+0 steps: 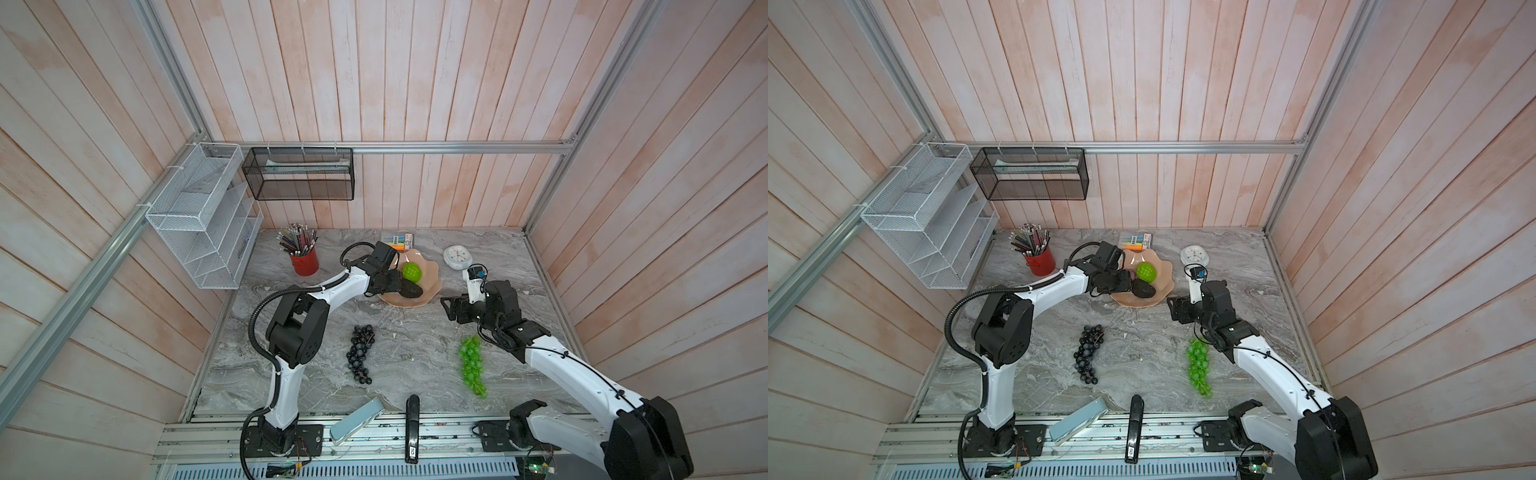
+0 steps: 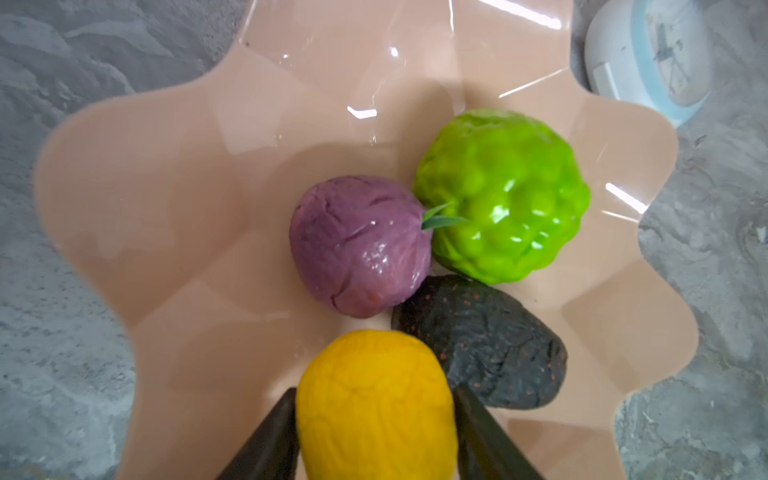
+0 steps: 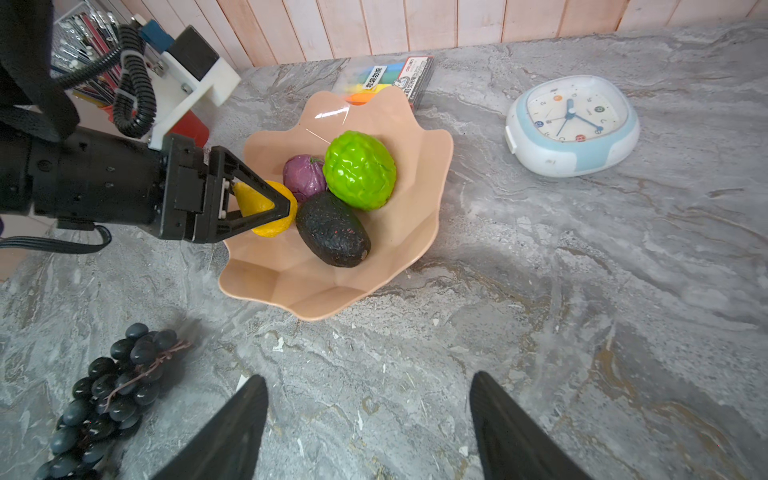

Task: Place and organize the fake fruits in the fruit bowl
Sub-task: 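Lift the yellow pear with the left gripper into the bowl and release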

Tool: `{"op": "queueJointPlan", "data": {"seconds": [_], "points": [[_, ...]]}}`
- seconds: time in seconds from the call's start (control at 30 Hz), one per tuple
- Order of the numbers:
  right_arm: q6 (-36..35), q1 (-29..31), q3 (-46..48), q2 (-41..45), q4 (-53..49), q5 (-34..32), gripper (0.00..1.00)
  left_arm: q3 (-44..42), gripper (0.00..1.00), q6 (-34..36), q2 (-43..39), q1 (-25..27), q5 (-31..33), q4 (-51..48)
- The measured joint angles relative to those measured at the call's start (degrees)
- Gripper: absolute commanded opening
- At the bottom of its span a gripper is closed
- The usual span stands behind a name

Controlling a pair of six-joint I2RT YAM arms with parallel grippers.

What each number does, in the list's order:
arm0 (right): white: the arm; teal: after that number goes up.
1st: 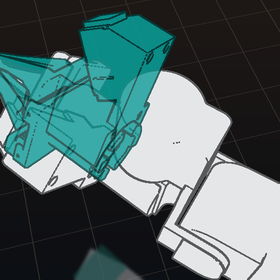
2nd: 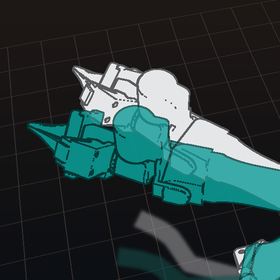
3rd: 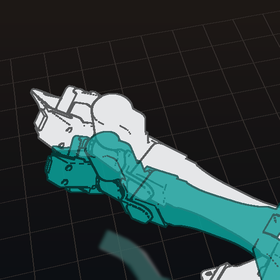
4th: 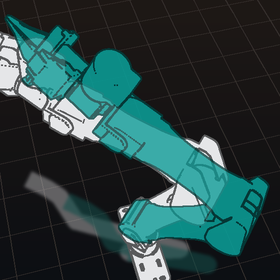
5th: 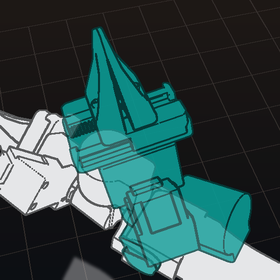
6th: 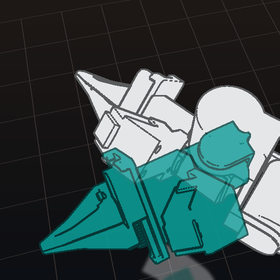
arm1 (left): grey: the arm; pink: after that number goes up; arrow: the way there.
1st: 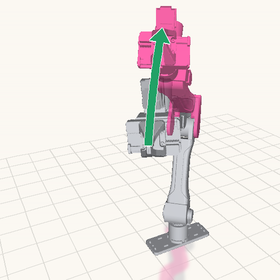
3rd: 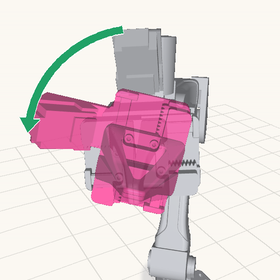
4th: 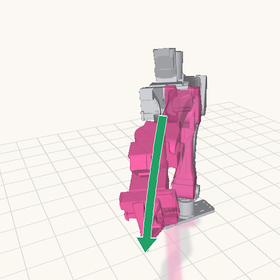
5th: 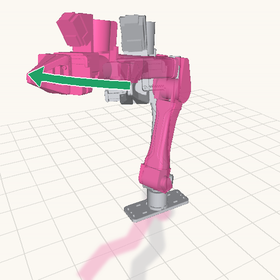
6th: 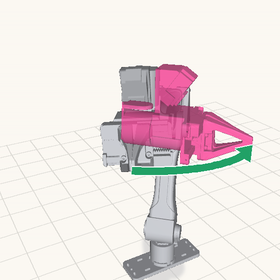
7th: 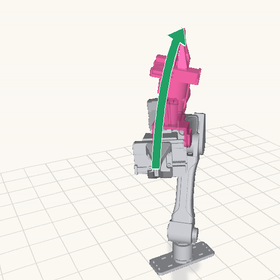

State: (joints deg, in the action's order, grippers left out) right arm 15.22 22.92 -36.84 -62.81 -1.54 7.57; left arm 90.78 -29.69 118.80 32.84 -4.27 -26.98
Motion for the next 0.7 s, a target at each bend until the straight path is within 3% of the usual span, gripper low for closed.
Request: {"op": "queueJointPlan", "data": {"seconds": [0.4,0.7], "points": [[0.1,-0.2,-1.0,1.7,-6.6,-2.0,0.75,-3.7,0.70,0.2,-0.9,0.5,-1.1,2.7],[4.1,-0.5,-2.0,7.6,-14.1,-5.9,0.64,-7.4,0.70,2.8,-12.4,0.7,0.4,2.8]]}}
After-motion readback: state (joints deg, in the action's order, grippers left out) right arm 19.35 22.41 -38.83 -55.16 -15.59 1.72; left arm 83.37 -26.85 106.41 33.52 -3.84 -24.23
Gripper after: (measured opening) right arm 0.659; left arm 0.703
